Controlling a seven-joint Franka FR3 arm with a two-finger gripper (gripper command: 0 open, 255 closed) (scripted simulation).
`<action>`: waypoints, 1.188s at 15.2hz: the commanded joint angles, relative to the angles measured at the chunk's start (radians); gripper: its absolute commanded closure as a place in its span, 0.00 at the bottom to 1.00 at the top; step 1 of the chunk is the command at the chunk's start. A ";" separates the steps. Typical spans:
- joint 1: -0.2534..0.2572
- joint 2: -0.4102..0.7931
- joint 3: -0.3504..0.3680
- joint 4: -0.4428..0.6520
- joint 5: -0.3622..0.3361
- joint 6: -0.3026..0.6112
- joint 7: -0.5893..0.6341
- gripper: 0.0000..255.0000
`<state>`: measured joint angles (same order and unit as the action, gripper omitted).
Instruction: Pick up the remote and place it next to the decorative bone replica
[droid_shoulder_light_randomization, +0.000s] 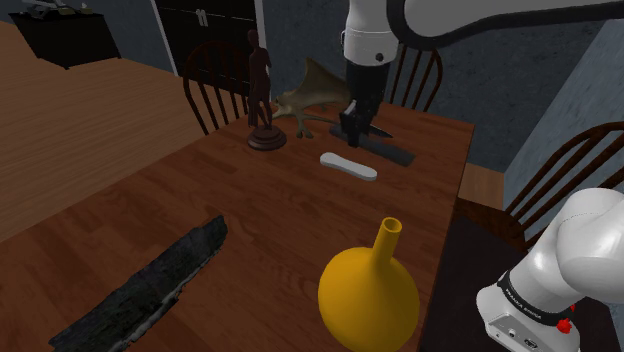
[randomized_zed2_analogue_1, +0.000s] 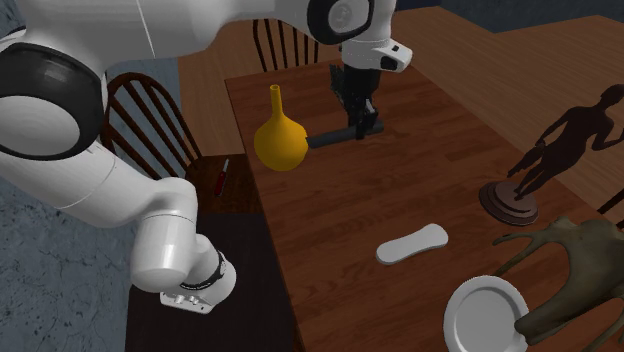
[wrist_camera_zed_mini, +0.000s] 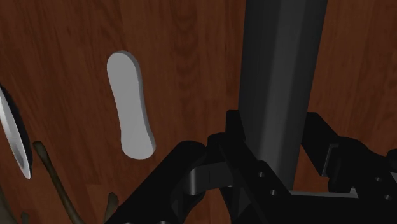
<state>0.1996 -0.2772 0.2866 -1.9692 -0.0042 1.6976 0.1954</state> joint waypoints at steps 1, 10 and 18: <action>-0.001 0.002 0.000 0.032 -0.001 -0.030 -0.001 1.00; -0.004 0.028 0.000 0.180 -0.008 -0.153 -0.003 1.00; -0.024 0.069 -0.025 0.293 -0.024 -0.224 -0.048 1.00</action>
<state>0.1824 -0.2214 0.2700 -1.6976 -0.0232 1.4814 0.1640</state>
